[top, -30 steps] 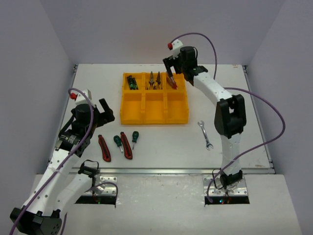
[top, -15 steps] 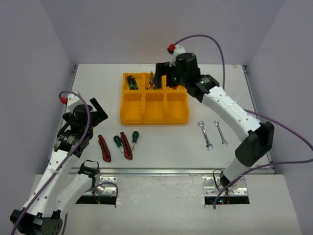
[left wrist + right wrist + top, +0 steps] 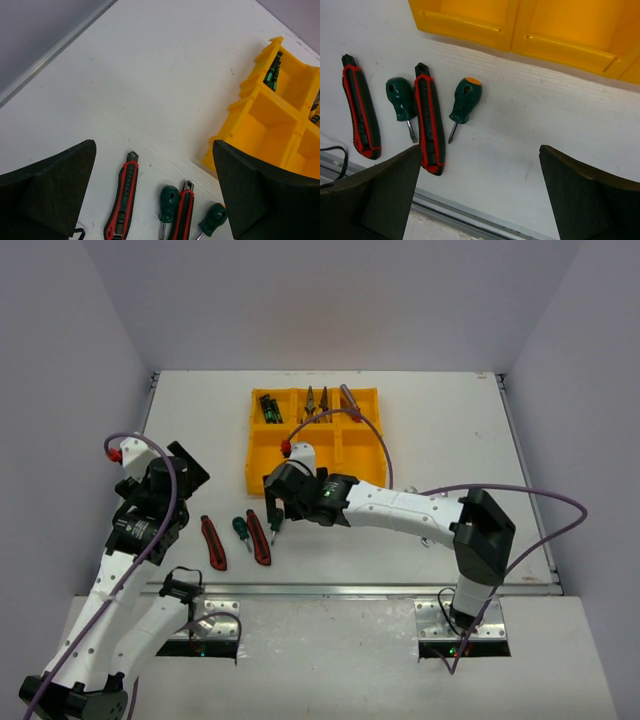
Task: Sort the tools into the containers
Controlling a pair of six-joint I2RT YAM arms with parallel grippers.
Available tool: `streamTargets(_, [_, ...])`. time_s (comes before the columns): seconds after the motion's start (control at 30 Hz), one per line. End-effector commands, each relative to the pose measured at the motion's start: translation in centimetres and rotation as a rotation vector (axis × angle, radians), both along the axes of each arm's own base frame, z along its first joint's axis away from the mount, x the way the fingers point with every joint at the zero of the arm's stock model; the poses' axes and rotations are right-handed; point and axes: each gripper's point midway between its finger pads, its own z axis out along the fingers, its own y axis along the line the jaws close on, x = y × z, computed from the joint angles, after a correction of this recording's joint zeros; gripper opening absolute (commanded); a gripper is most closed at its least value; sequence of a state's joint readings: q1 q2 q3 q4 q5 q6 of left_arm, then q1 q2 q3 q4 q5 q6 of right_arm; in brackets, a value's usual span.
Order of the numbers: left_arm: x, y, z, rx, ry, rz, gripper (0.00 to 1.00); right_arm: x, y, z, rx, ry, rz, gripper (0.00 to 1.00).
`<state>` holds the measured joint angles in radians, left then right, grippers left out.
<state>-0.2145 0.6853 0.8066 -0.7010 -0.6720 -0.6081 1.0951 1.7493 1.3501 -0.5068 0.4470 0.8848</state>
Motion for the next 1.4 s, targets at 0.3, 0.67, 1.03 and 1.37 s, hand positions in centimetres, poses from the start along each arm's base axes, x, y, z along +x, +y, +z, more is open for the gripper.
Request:
streamTargets(0.3, [0.9,-1.4,2.4,-0.021,-0.08,-0.102,1.0,0.8,6.2,-4.7,0.081,0.061,-0.108,0.68])
streamTargets(0.67, [1.0,-1.7,2.5,-0.022,-0.088,-0.125,1.0,1.8,5.1,-10.6,0.004,0.101,-0.207,0.48])
streamTargets(1.03, [1.3,-2.1,2.2,-0.021,-0.069,-0.147,1.0,3.0,3.3,-12.0,-0.01,0.087,-0.227,0.24])
streamTargets(1.37, [1.4,-2.2,2.1,-0.015,-0.061,-0.16,1.0,1.7,0.5,-6.1,-0.036,-0.022,0.011,0.0])
